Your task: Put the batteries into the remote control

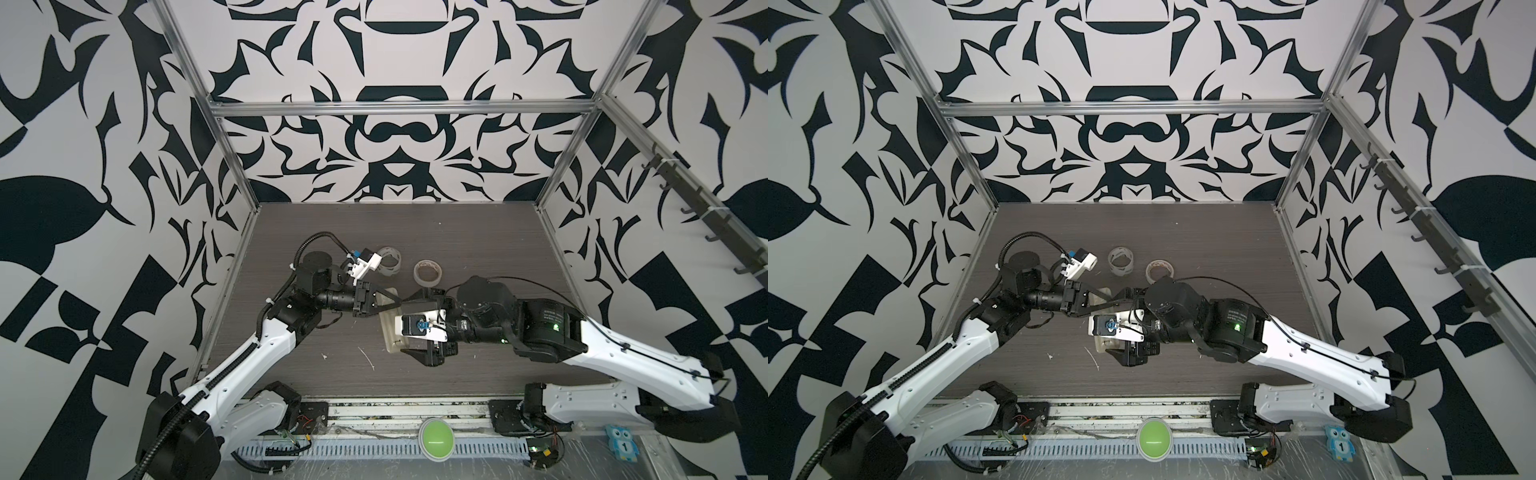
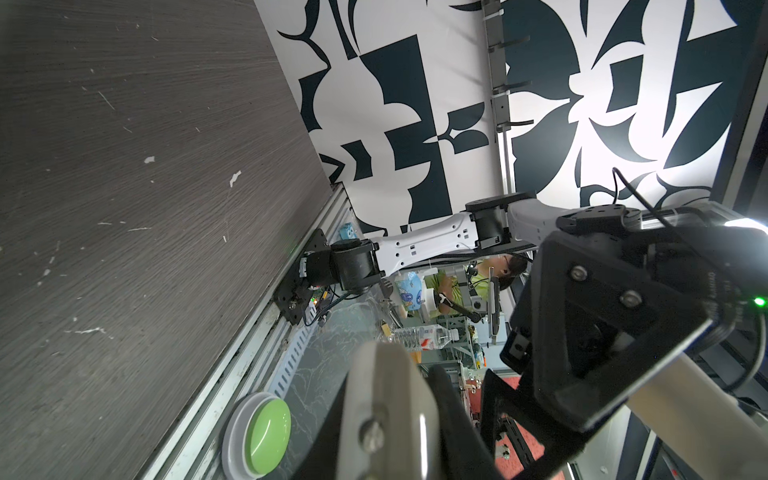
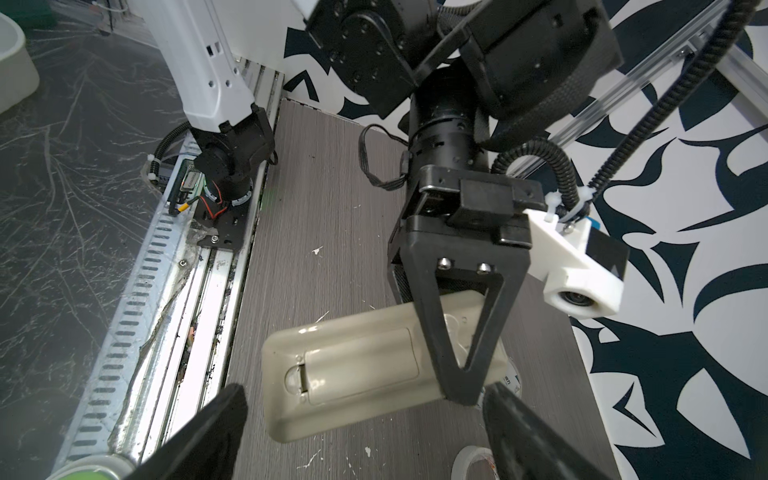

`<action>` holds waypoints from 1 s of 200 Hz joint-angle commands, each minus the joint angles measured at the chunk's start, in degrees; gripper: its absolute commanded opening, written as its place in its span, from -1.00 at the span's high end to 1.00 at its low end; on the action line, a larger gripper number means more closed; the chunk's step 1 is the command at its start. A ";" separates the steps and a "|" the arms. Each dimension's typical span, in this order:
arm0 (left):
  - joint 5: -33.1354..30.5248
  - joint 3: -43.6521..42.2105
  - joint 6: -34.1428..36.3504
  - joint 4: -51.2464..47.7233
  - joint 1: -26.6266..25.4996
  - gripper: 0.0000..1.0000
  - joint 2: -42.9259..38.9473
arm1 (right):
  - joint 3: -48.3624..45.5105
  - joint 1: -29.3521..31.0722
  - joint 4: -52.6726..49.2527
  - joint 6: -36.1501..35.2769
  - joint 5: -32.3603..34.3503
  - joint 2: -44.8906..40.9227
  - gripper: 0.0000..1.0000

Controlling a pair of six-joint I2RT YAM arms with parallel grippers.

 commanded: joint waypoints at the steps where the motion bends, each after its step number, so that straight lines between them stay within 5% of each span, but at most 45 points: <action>1: 2.74 -1.12 -0.74 2.90 0.27 1.00 0.93 | 0.05 0.43 2.61 -0.69 -0.55 -0.14 -0.86; 200: 6.08 4.12 8.59 -3.35 0.79 1.00 7.00 | -2.77 0.44 5.94 -3.74 3.41 3.58 -0.75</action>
